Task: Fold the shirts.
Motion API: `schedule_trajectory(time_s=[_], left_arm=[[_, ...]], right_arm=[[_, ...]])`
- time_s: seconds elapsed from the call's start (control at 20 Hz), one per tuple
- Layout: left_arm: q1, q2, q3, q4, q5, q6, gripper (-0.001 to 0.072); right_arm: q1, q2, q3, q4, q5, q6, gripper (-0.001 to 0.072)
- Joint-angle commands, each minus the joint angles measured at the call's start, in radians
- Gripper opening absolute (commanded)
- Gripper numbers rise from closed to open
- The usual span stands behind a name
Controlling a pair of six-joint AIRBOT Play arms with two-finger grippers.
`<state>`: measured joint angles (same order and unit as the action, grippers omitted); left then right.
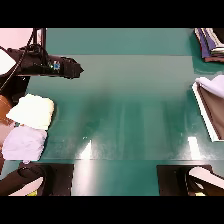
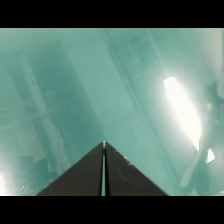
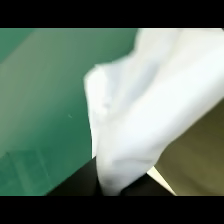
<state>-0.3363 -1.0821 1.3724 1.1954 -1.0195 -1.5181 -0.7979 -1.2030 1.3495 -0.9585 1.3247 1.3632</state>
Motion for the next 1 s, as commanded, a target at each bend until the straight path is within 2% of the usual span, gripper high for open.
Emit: schedule_trajectory(time_s=[0.0,0.05,0.15,0.3,0.45,0.65,0.7,0.8,0.9,0.95], left_arm=[[-0.001,0.000,0.000,0.001,-0.014,0.000,0.0025],[-0.001,0.000,0.000,0.001,-0.014,0.000,0.0025],[0.000,0.000,0.000,0.001,-0.014,0.000,0.0025],[0.000,0.000,0.000,0.001,-0.014,0.000,0.0025],[0.000,0.000,0.000,0.001,-0.015,-0.001,0.0026],[0.000,0.001,0.000,0.000,-0.019,-0.001,0.0025],[-0.001,0.001,0.000,0.000,-0.007,0.000,0.0025],[0.000,0.001,0.000,0.000,0.011,-0.001,0.0026],[-0.001,0.001,0.000,0.000,0.018,-0.001,0.0025],[0.000,0.001,0.000,0.000,0.018,-0.001,0.0025]], right_arm=[[-0.090,0.079,-0.167,-0.224,0.045,0.006,0.0548],[-0.125,0.092,-0.195,-0.274,0.063,0.021,0.0635],[-0.189,0.117,-0.203,-0.283,0.085,0.047,0.0634],[-0.171,0.188,-0.203,-0.120,0.020,0.045,0.0631],[0.002,0.259,-0.203,0.042,-0.019,0.045,0.0629],[0.350,0.317,-0.203,0.046,-0.058,0.045,0.0615],[0.428,0.325,-0.203,0.041,-0.077,0.045,0.0549],[0.580,0.338,-0.202,0.042,-0.129,0.044,0.0345],[0.696,0.343,-0.202,0.039,-0.167,0.034,0.0025],[0.738,0.341,-0.202,0.036,-0.180,0.031,0.0018]])
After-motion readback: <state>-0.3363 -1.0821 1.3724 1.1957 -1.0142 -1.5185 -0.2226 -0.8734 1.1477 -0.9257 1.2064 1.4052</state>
